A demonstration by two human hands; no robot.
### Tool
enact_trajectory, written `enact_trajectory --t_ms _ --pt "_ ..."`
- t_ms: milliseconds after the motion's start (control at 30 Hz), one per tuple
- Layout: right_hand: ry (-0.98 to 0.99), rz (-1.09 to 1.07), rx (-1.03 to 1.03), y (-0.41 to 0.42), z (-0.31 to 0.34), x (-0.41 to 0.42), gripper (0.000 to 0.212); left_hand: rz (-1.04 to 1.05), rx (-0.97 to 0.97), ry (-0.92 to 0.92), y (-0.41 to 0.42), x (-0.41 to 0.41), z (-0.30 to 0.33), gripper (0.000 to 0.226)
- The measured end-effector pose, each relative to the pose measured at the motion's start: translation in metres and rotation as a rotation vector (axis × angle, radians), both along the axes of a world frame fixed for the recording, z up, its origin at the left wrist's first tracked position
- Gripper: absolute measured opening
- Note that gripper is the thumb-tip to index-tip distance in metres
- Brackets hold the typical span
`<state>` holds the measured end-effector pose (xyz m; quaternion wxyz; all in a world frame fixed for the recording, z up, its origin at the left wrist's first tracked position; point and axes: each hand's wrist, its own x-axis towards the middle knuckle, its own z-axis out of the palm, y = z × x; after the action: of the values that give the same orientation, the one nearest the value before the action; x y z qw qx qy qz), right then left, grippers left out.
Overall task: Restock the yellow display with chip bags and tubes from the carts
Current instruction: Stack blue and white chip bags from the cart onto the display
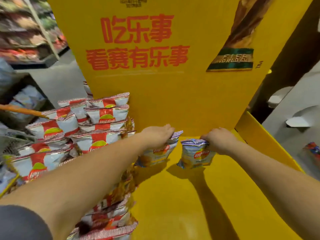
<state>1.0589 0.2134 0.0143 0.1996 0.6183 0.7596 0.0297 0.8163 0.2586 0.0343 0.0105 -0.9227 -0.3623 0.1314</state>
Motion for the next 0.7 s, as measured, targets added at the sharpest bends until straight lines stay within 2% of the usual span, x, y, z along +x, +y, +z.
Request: enact_trajectory --t_ms 167,300,533,600,700 --pt "0.048 0.074 0.006 0.056 -0.042 0.003 0.035 0.039 0.058 0.045 0.047 0.004 -0.035 0.034" --pt "0.109 0.092 -0.02 0.091 -0.066 0.001 0.037 0.06 0.042 0.035 0.082 0.009 -0.058 0.042" --pt "0.201 0.043 -0.077 0.129 -0.092 -0.001 0.035 0.037 0.02 0.041 0.126 0.003 -0.083 0.036" --pt "0.219 0.047 -0.058 0.138 -0.098 -0.007 0.035 0.031 0.063 0.059 0.132 -0.003 -0.089 0.033" --pt "0.212 0.069 -0.002 0.155 -0.107 -0.02 0.036 0.062 0.213 0.216 0.14 -0.006 -0.098 0.034"
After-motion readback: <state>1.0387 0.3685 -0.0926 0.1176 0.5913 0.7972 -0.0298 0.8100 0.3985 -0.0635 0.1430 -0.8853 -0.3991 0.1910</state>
